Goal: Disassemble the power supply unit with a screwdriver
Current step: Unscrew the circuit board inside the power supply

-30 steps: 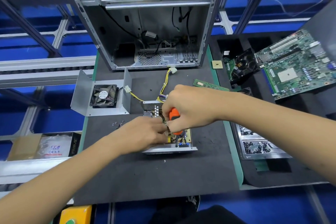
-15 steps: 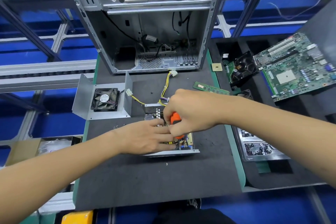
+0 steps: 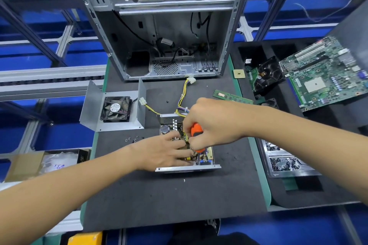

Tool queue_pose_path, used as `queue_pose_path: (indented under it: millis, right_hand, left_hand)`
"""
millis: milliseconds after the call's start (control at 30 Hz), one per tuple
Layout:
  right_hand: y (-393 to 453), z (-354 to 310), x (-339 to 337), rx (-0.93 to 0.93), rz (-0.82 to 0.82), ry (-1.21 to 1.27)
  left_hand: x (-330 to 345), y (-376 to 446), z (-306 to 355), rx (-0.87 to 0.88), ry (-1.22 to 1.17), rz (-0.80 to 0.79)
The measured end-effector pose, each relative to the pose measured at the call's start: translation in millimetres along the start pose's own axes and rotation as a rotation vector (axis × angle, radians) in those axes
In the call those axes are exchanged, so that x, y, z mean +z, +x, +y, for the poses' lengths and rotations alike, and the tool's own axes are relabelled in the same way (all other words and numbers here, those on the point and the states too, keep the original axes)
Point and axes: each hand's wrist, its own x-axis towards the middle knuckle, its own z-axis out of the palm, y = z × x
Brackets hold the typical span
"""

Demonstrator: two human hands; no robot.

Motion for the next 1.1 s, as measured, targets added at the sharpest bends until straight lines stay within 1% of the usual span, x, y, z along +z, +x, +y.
queue_pose_path:
  millis: [400,600,767,867,933,1000,1100]
  right_hand:
    - [-3.2,2.0,1.1,-0.007,0.017,0.026]
    - [-4.3,2.6,2.9,-0.011,0.037,0.036]
    - [-4.5,3.3,0.4,-0.009,0.024,0.028]
    - [-4.7,2.7,0.6,-0.013,0.025,0.036]
    - [-5.2,2.0,2.3,-0.02,0.023,0.034]
    - [-5.8,1.8,4.6,-0.019,0.012,0.028]
    - [-6.1,3.2,5.7,-0.036,0.009,0.008]
  left_hand:
    - [-0.6,5.3,0.4,-0.013,0.006,0.003]
    - [0.7,4.4,1.1,0.004,0.001,-0.024]
    - [1.2,3.8,1.7,-0.029,0.003,-0.015]
    - [-0.2,3.5,-0.2,0.008,-0.033,-0.012]
    - [-1.7,0.2,-3.5,0.027,-0.058,0.033]
    - [-3.2,-2.6,-5.8,0.004,-0.092,0.108]
    - [-1.6,-2.6,-4.6,-0.104,-0.2,0.312]
